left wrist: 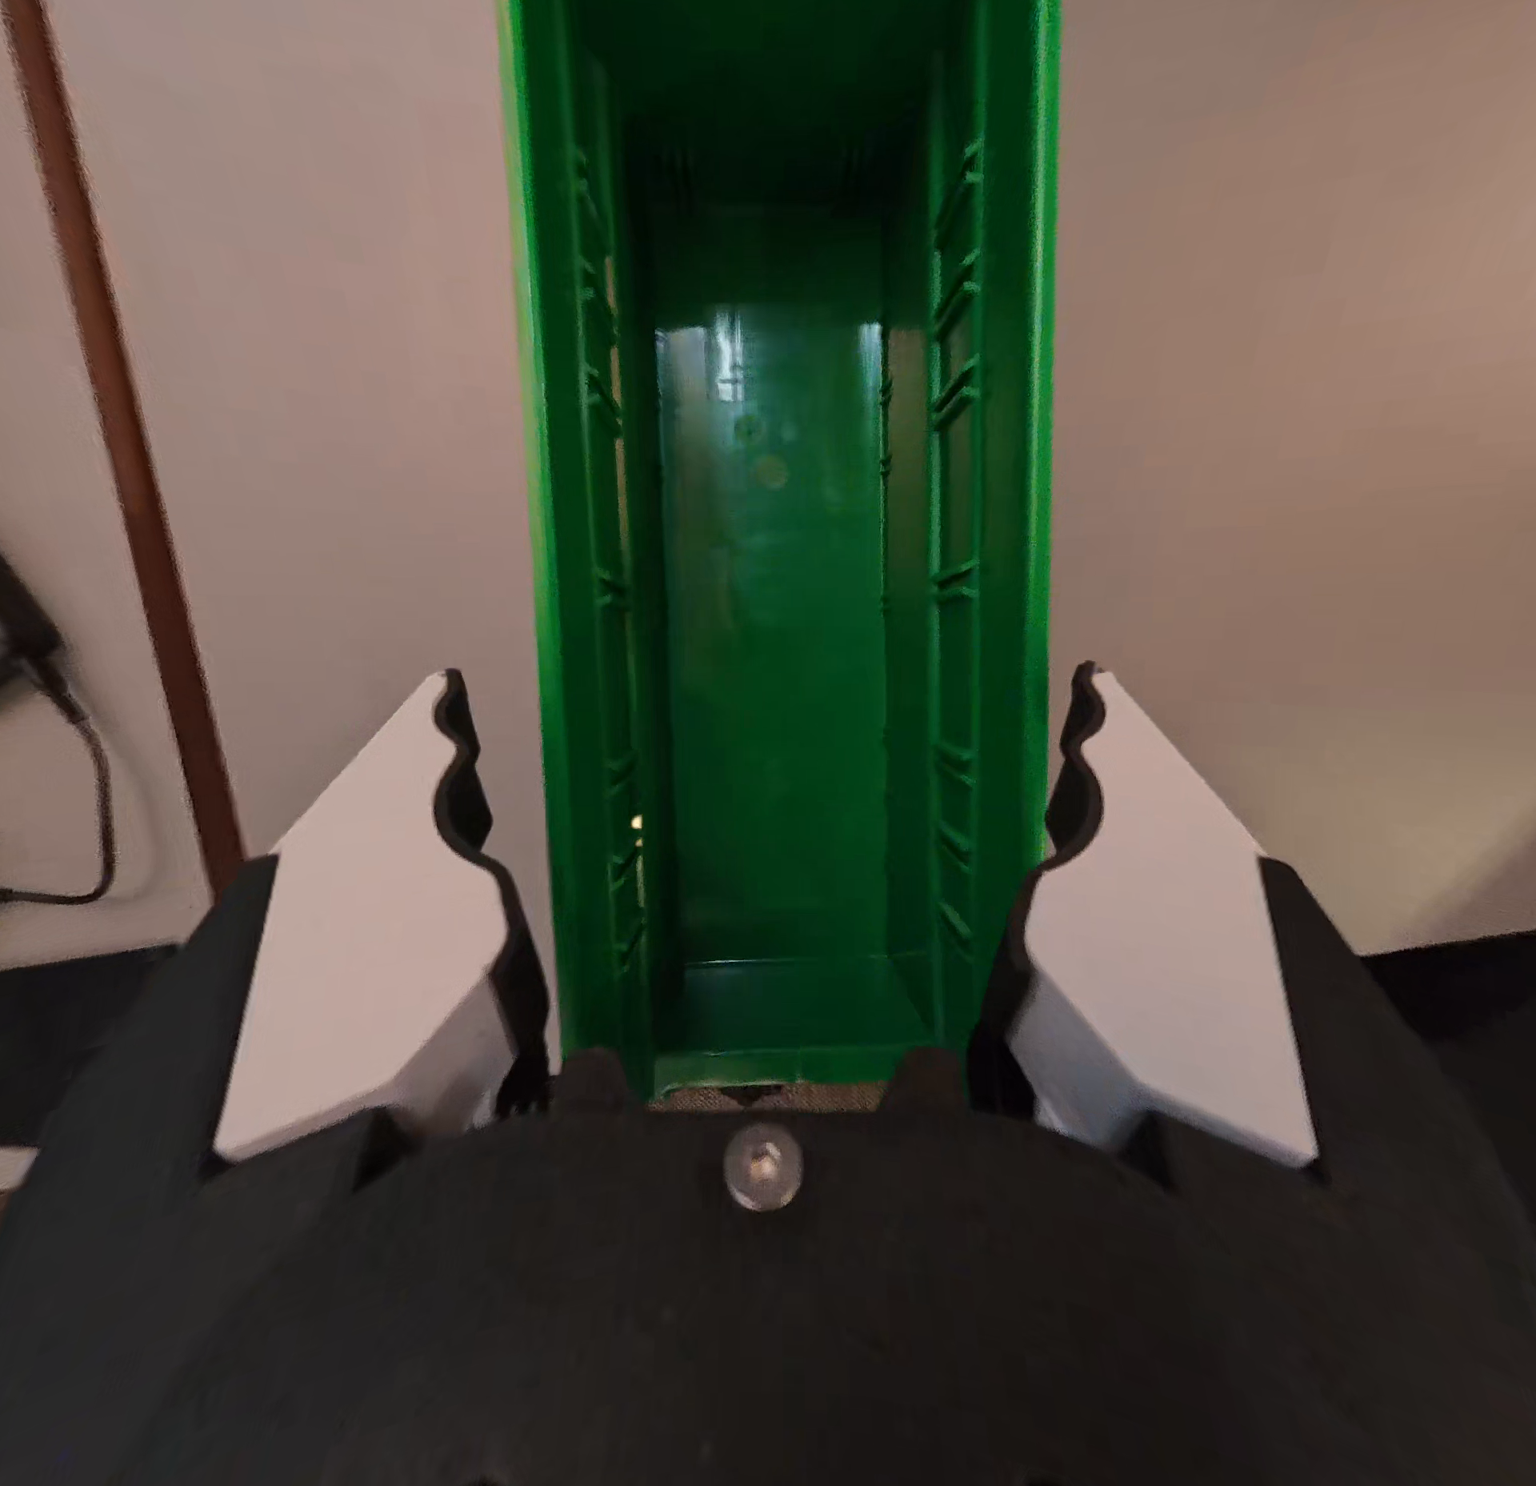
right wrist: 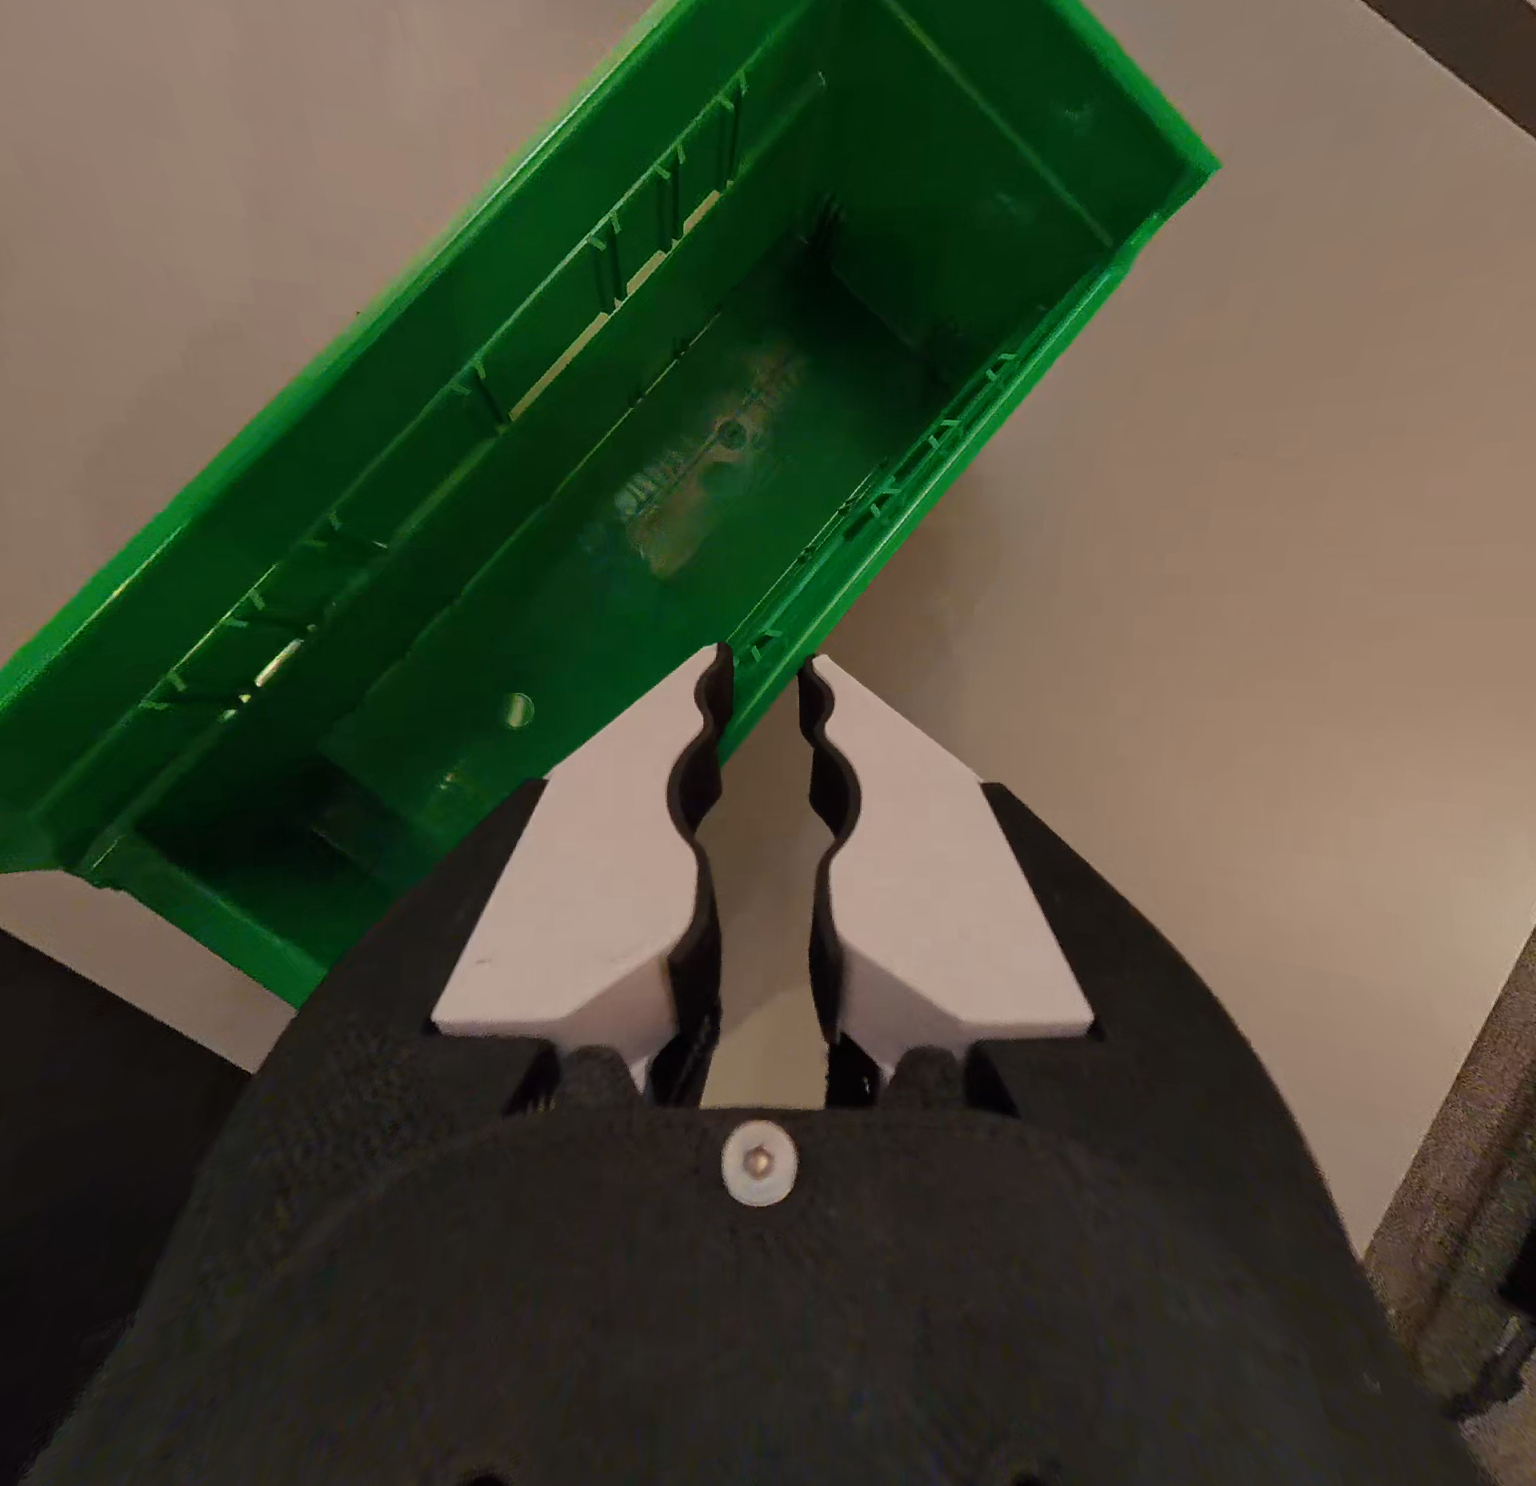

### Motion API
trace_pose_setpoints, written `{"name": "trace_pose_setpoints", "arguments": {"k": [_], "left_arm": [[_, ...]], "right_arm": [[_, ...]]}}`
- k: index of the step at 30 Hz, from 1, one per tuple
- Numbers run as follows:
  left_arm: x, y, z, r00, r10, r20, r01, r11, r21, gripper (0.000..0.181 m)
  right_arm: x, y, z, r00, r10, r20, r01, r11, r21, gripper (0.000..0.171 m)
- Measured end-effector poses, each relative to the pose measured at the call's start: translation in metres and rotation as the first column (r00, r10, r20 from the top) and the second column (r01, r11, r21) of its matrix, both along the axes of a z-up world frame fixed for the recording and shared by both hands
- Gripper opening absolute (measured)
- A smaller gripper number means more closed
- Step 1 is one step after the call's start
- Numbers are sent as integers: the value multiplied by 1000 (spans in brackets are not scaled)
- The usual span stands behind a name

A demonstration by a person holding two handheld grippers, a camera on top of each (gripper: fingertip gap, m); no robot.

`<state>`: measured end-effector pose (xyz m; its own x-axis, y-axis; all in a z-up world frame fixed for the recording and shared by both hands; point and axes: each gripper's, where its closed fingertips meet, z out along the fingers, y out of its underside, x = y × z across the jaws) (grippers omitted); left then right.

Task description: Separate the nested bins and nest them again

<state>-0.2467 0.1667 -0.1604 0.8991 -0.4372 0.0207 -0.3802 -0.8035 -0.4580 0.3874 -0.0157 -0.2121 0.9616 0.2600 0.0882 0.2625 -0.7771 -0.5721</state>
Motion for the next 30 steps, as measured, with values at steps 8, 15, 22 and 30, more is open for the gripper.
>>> {"name": "trace_pose_setpoints", "arguments": {"k": [8,15,22,30], "left_arm": [[6,-4,-11,999,-20,41,23,998,-66,119],[4,2,-6,998,-10,58,10,1000,4,107],[-2,4,0,999,-6,46,4,999,41,103],[1,6,13,992,-11,128,3,998,64,103]], "right_arm": [[2,2,2,999,28,26,-28,1000,10,18],[3,1,4,1000,13,26,-13,1000,16,17],[2,2,4,1000,8,2,-8,1000,21,17],[2,2,4,1000,4,-11,-4,1000,24,16]]}}
